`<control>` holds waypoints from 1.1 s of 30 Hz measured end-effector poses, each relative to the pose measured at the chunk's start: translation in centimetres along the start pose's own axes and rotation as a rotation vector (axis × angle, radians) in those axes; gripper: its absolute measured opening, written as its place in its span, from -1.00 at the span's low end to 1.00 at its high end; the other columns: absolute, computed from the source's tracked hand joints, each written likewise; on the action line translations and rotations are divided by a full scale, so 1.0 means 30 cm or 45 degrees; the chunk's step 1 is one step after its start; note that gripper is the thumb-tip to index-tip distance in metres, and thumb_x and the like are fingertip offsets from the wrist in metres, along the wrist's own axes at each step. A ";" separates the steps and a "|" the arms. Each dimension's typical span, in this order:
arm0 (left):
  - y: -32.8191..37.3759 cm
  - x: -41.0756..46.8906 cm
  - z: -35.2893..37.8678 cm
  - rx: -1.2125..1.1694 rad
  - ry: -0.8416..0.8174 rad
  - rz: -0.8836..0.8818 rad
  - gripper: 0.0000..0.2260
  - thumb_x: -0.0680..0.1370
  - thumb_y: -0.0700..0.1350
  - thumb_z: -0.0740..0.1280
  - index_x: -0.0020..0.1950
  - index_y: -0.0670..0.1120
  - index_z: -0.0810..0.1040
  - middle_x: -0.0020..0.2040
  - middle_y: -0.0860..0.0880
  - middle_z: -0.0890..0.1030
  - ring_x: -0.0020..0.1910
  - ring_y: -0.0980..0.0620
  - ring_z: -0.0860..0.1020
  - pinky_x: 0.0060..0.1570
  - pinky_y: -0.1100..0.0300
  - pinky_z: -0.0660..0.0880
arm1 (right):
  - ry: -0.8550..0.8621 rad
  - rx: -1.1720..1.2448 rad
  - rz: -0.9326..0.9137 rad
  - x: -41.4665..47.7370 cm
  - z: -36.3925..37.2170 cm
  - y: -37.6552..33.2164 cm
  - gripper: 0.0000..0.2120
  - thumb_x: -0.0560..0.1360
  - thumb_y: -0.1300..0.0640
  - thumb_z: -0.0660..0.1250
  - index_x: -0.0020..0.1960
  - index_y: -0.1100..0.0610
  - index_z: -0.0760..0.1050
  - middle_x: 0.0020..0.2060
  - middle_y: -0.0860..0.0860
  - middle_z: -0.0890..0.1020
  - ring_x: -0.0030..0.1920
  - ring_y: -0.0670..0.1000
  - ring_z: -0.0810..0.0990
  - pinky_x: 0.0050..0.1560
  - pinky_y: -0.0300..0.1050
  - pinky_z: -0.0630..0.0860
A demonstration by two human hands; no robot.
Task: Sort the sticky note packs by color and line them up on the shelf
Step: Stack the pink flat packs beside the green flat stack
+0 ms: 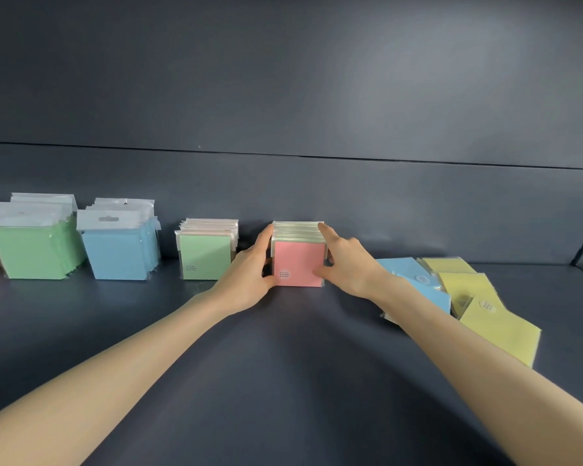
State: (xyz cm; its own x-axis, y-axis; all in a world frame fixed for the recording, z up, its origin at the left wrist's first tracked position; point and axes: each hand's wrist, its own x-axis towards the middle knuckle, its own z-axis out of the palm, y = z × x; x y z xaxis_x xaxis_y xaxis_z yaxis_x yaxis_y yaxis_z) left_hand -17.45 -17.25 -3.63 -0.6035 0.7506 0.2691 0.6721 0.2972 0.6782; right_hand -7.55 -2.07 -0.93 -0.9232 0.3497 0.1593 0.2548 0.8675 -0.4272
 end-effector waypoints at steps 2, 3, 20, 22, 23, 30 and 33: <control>0.005 -0.004 0.001 -0.045 -0.009 0.003 -0.22 0.50 -0.30 0.37 0.54 0.04 -0.03 0.06 0.20 0.41 0.02 0.18 0.45 0.04 0.35 0.36 | -0.014 0.063 0.014 0.003 0.000 0.002 -0.28 0.46 0.27 0.26 0.52 0.12 0.00 -0.17 0.17 0.57 -0.13 0.16 0.54 -0.05 -0.01 0.52; 0.007 -0.005 0.001 -0.068 -0.020 -0.005 -0.22 0.51 -0.31 0.36 0.54 0.04 -0.04 0.05 0.24 0.40 0.01 0.21 0.44 0.01 0.39 0.34 | -0.021 0.087 0.020 0.005 0.001 0.004 -0.27 0.46 0.28 0.26 0.53 0.11 -0.02 -0.16 0.19 0.58 -0.12 0.16 0.55 -0.06 -0.02 0.52; -0.028 0.009 -0.017 -0.087 -0.001 -0.059 -0.31 0.56 -0.31 0.25 0.55 0.05 -0.04 0.19 0.12 0.43 0.19 0.02 0.50 0.20 0.19 0.37 | -0.034 0.166 0.013 0.023 0.017 -0.015 -0.29 0.47 0.26 0.26 0.51 0.06 0.00 -0.29 0.03 0.49 -0.23 0.03 0.49 -0.22 -0.19 0.42; -0.033 0.009 -0.020 -0.075 0.010 -0.064 -0.32 0.56 -0.31 0.24 0.54 0.05 -0.03 0.20 0.09 0.45 0.19 0.02 0.50 0.19 0.20 0.36 | -0.040 0.165 0.006 0.023 0.020 -0.022 -0.30 0.48 0.25 0.26 0.51 0.06 0.00 -0.25 0.04 0.51 -0.20 0.05 0.50 -0.21 -0.18 0.44; -0.036 0.009 -0.022 -0.072 0.013 -0.066 -0.33 0.56 -0.30 0.24 0.54 0.06 -0.02 0.22 0.08 0.45 0.19 0.03 0.49 0.20 0.20 0.35 | -0.041 0.165 0.001 0.024 0.021 -0.027 -0.30 0.48 0.25 0.26 0.51 0.06 0.01 -0.24 0.05 0.51 -0.19 0.07 0.50 -0.19 -0.17 0.45; -0.047 0.009 -0.027 -0.028 0.032 -0.056 -0.35 0.57 -0.30 0.24 0.54 0.05 0.00 0.19 0.09 0.46 0.23 0.02 0.47 0.16 0.24 0.33 | -0.028 0.081 -0.003 0.032 0.023 -0.040 -0.33 0.47 0.22 0.28 0.49 0.08 0.04 -0.24 0.07 0.48 -0.13 0.14 0.52 -0.12 -0.06 0.50; -0.056 0.011 -0.031 0.057 0.052 -0.066 -0.35 0.57 -0.26 0.25 0.54 0.04 -0.02 0.25 -0.01 0.50 0.29 -0.02 0.43 0.25 0.11 0.37 | -0.008 -0.062 -0.021 0.029 0.024 -0.047 -0.35 0.46 0.15 0.29 0.46 0.08 0.09 -0.12 0.09 0.50 -0.06 0.17 0.51 -0.03 0.02 0.52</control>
State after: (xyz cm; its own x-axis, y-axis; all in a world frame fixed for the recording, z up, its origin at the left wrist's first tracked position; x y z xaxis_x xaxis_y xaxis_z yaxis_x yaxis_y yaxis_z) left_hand -19.18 -18.04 -4.04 -0.6542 0.7093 0.2626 0.6576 0.3619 0.6608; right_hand -8.93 -3.22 -0.83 -0.9291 0.3333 0.1605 0.2532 0.8892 -0.3811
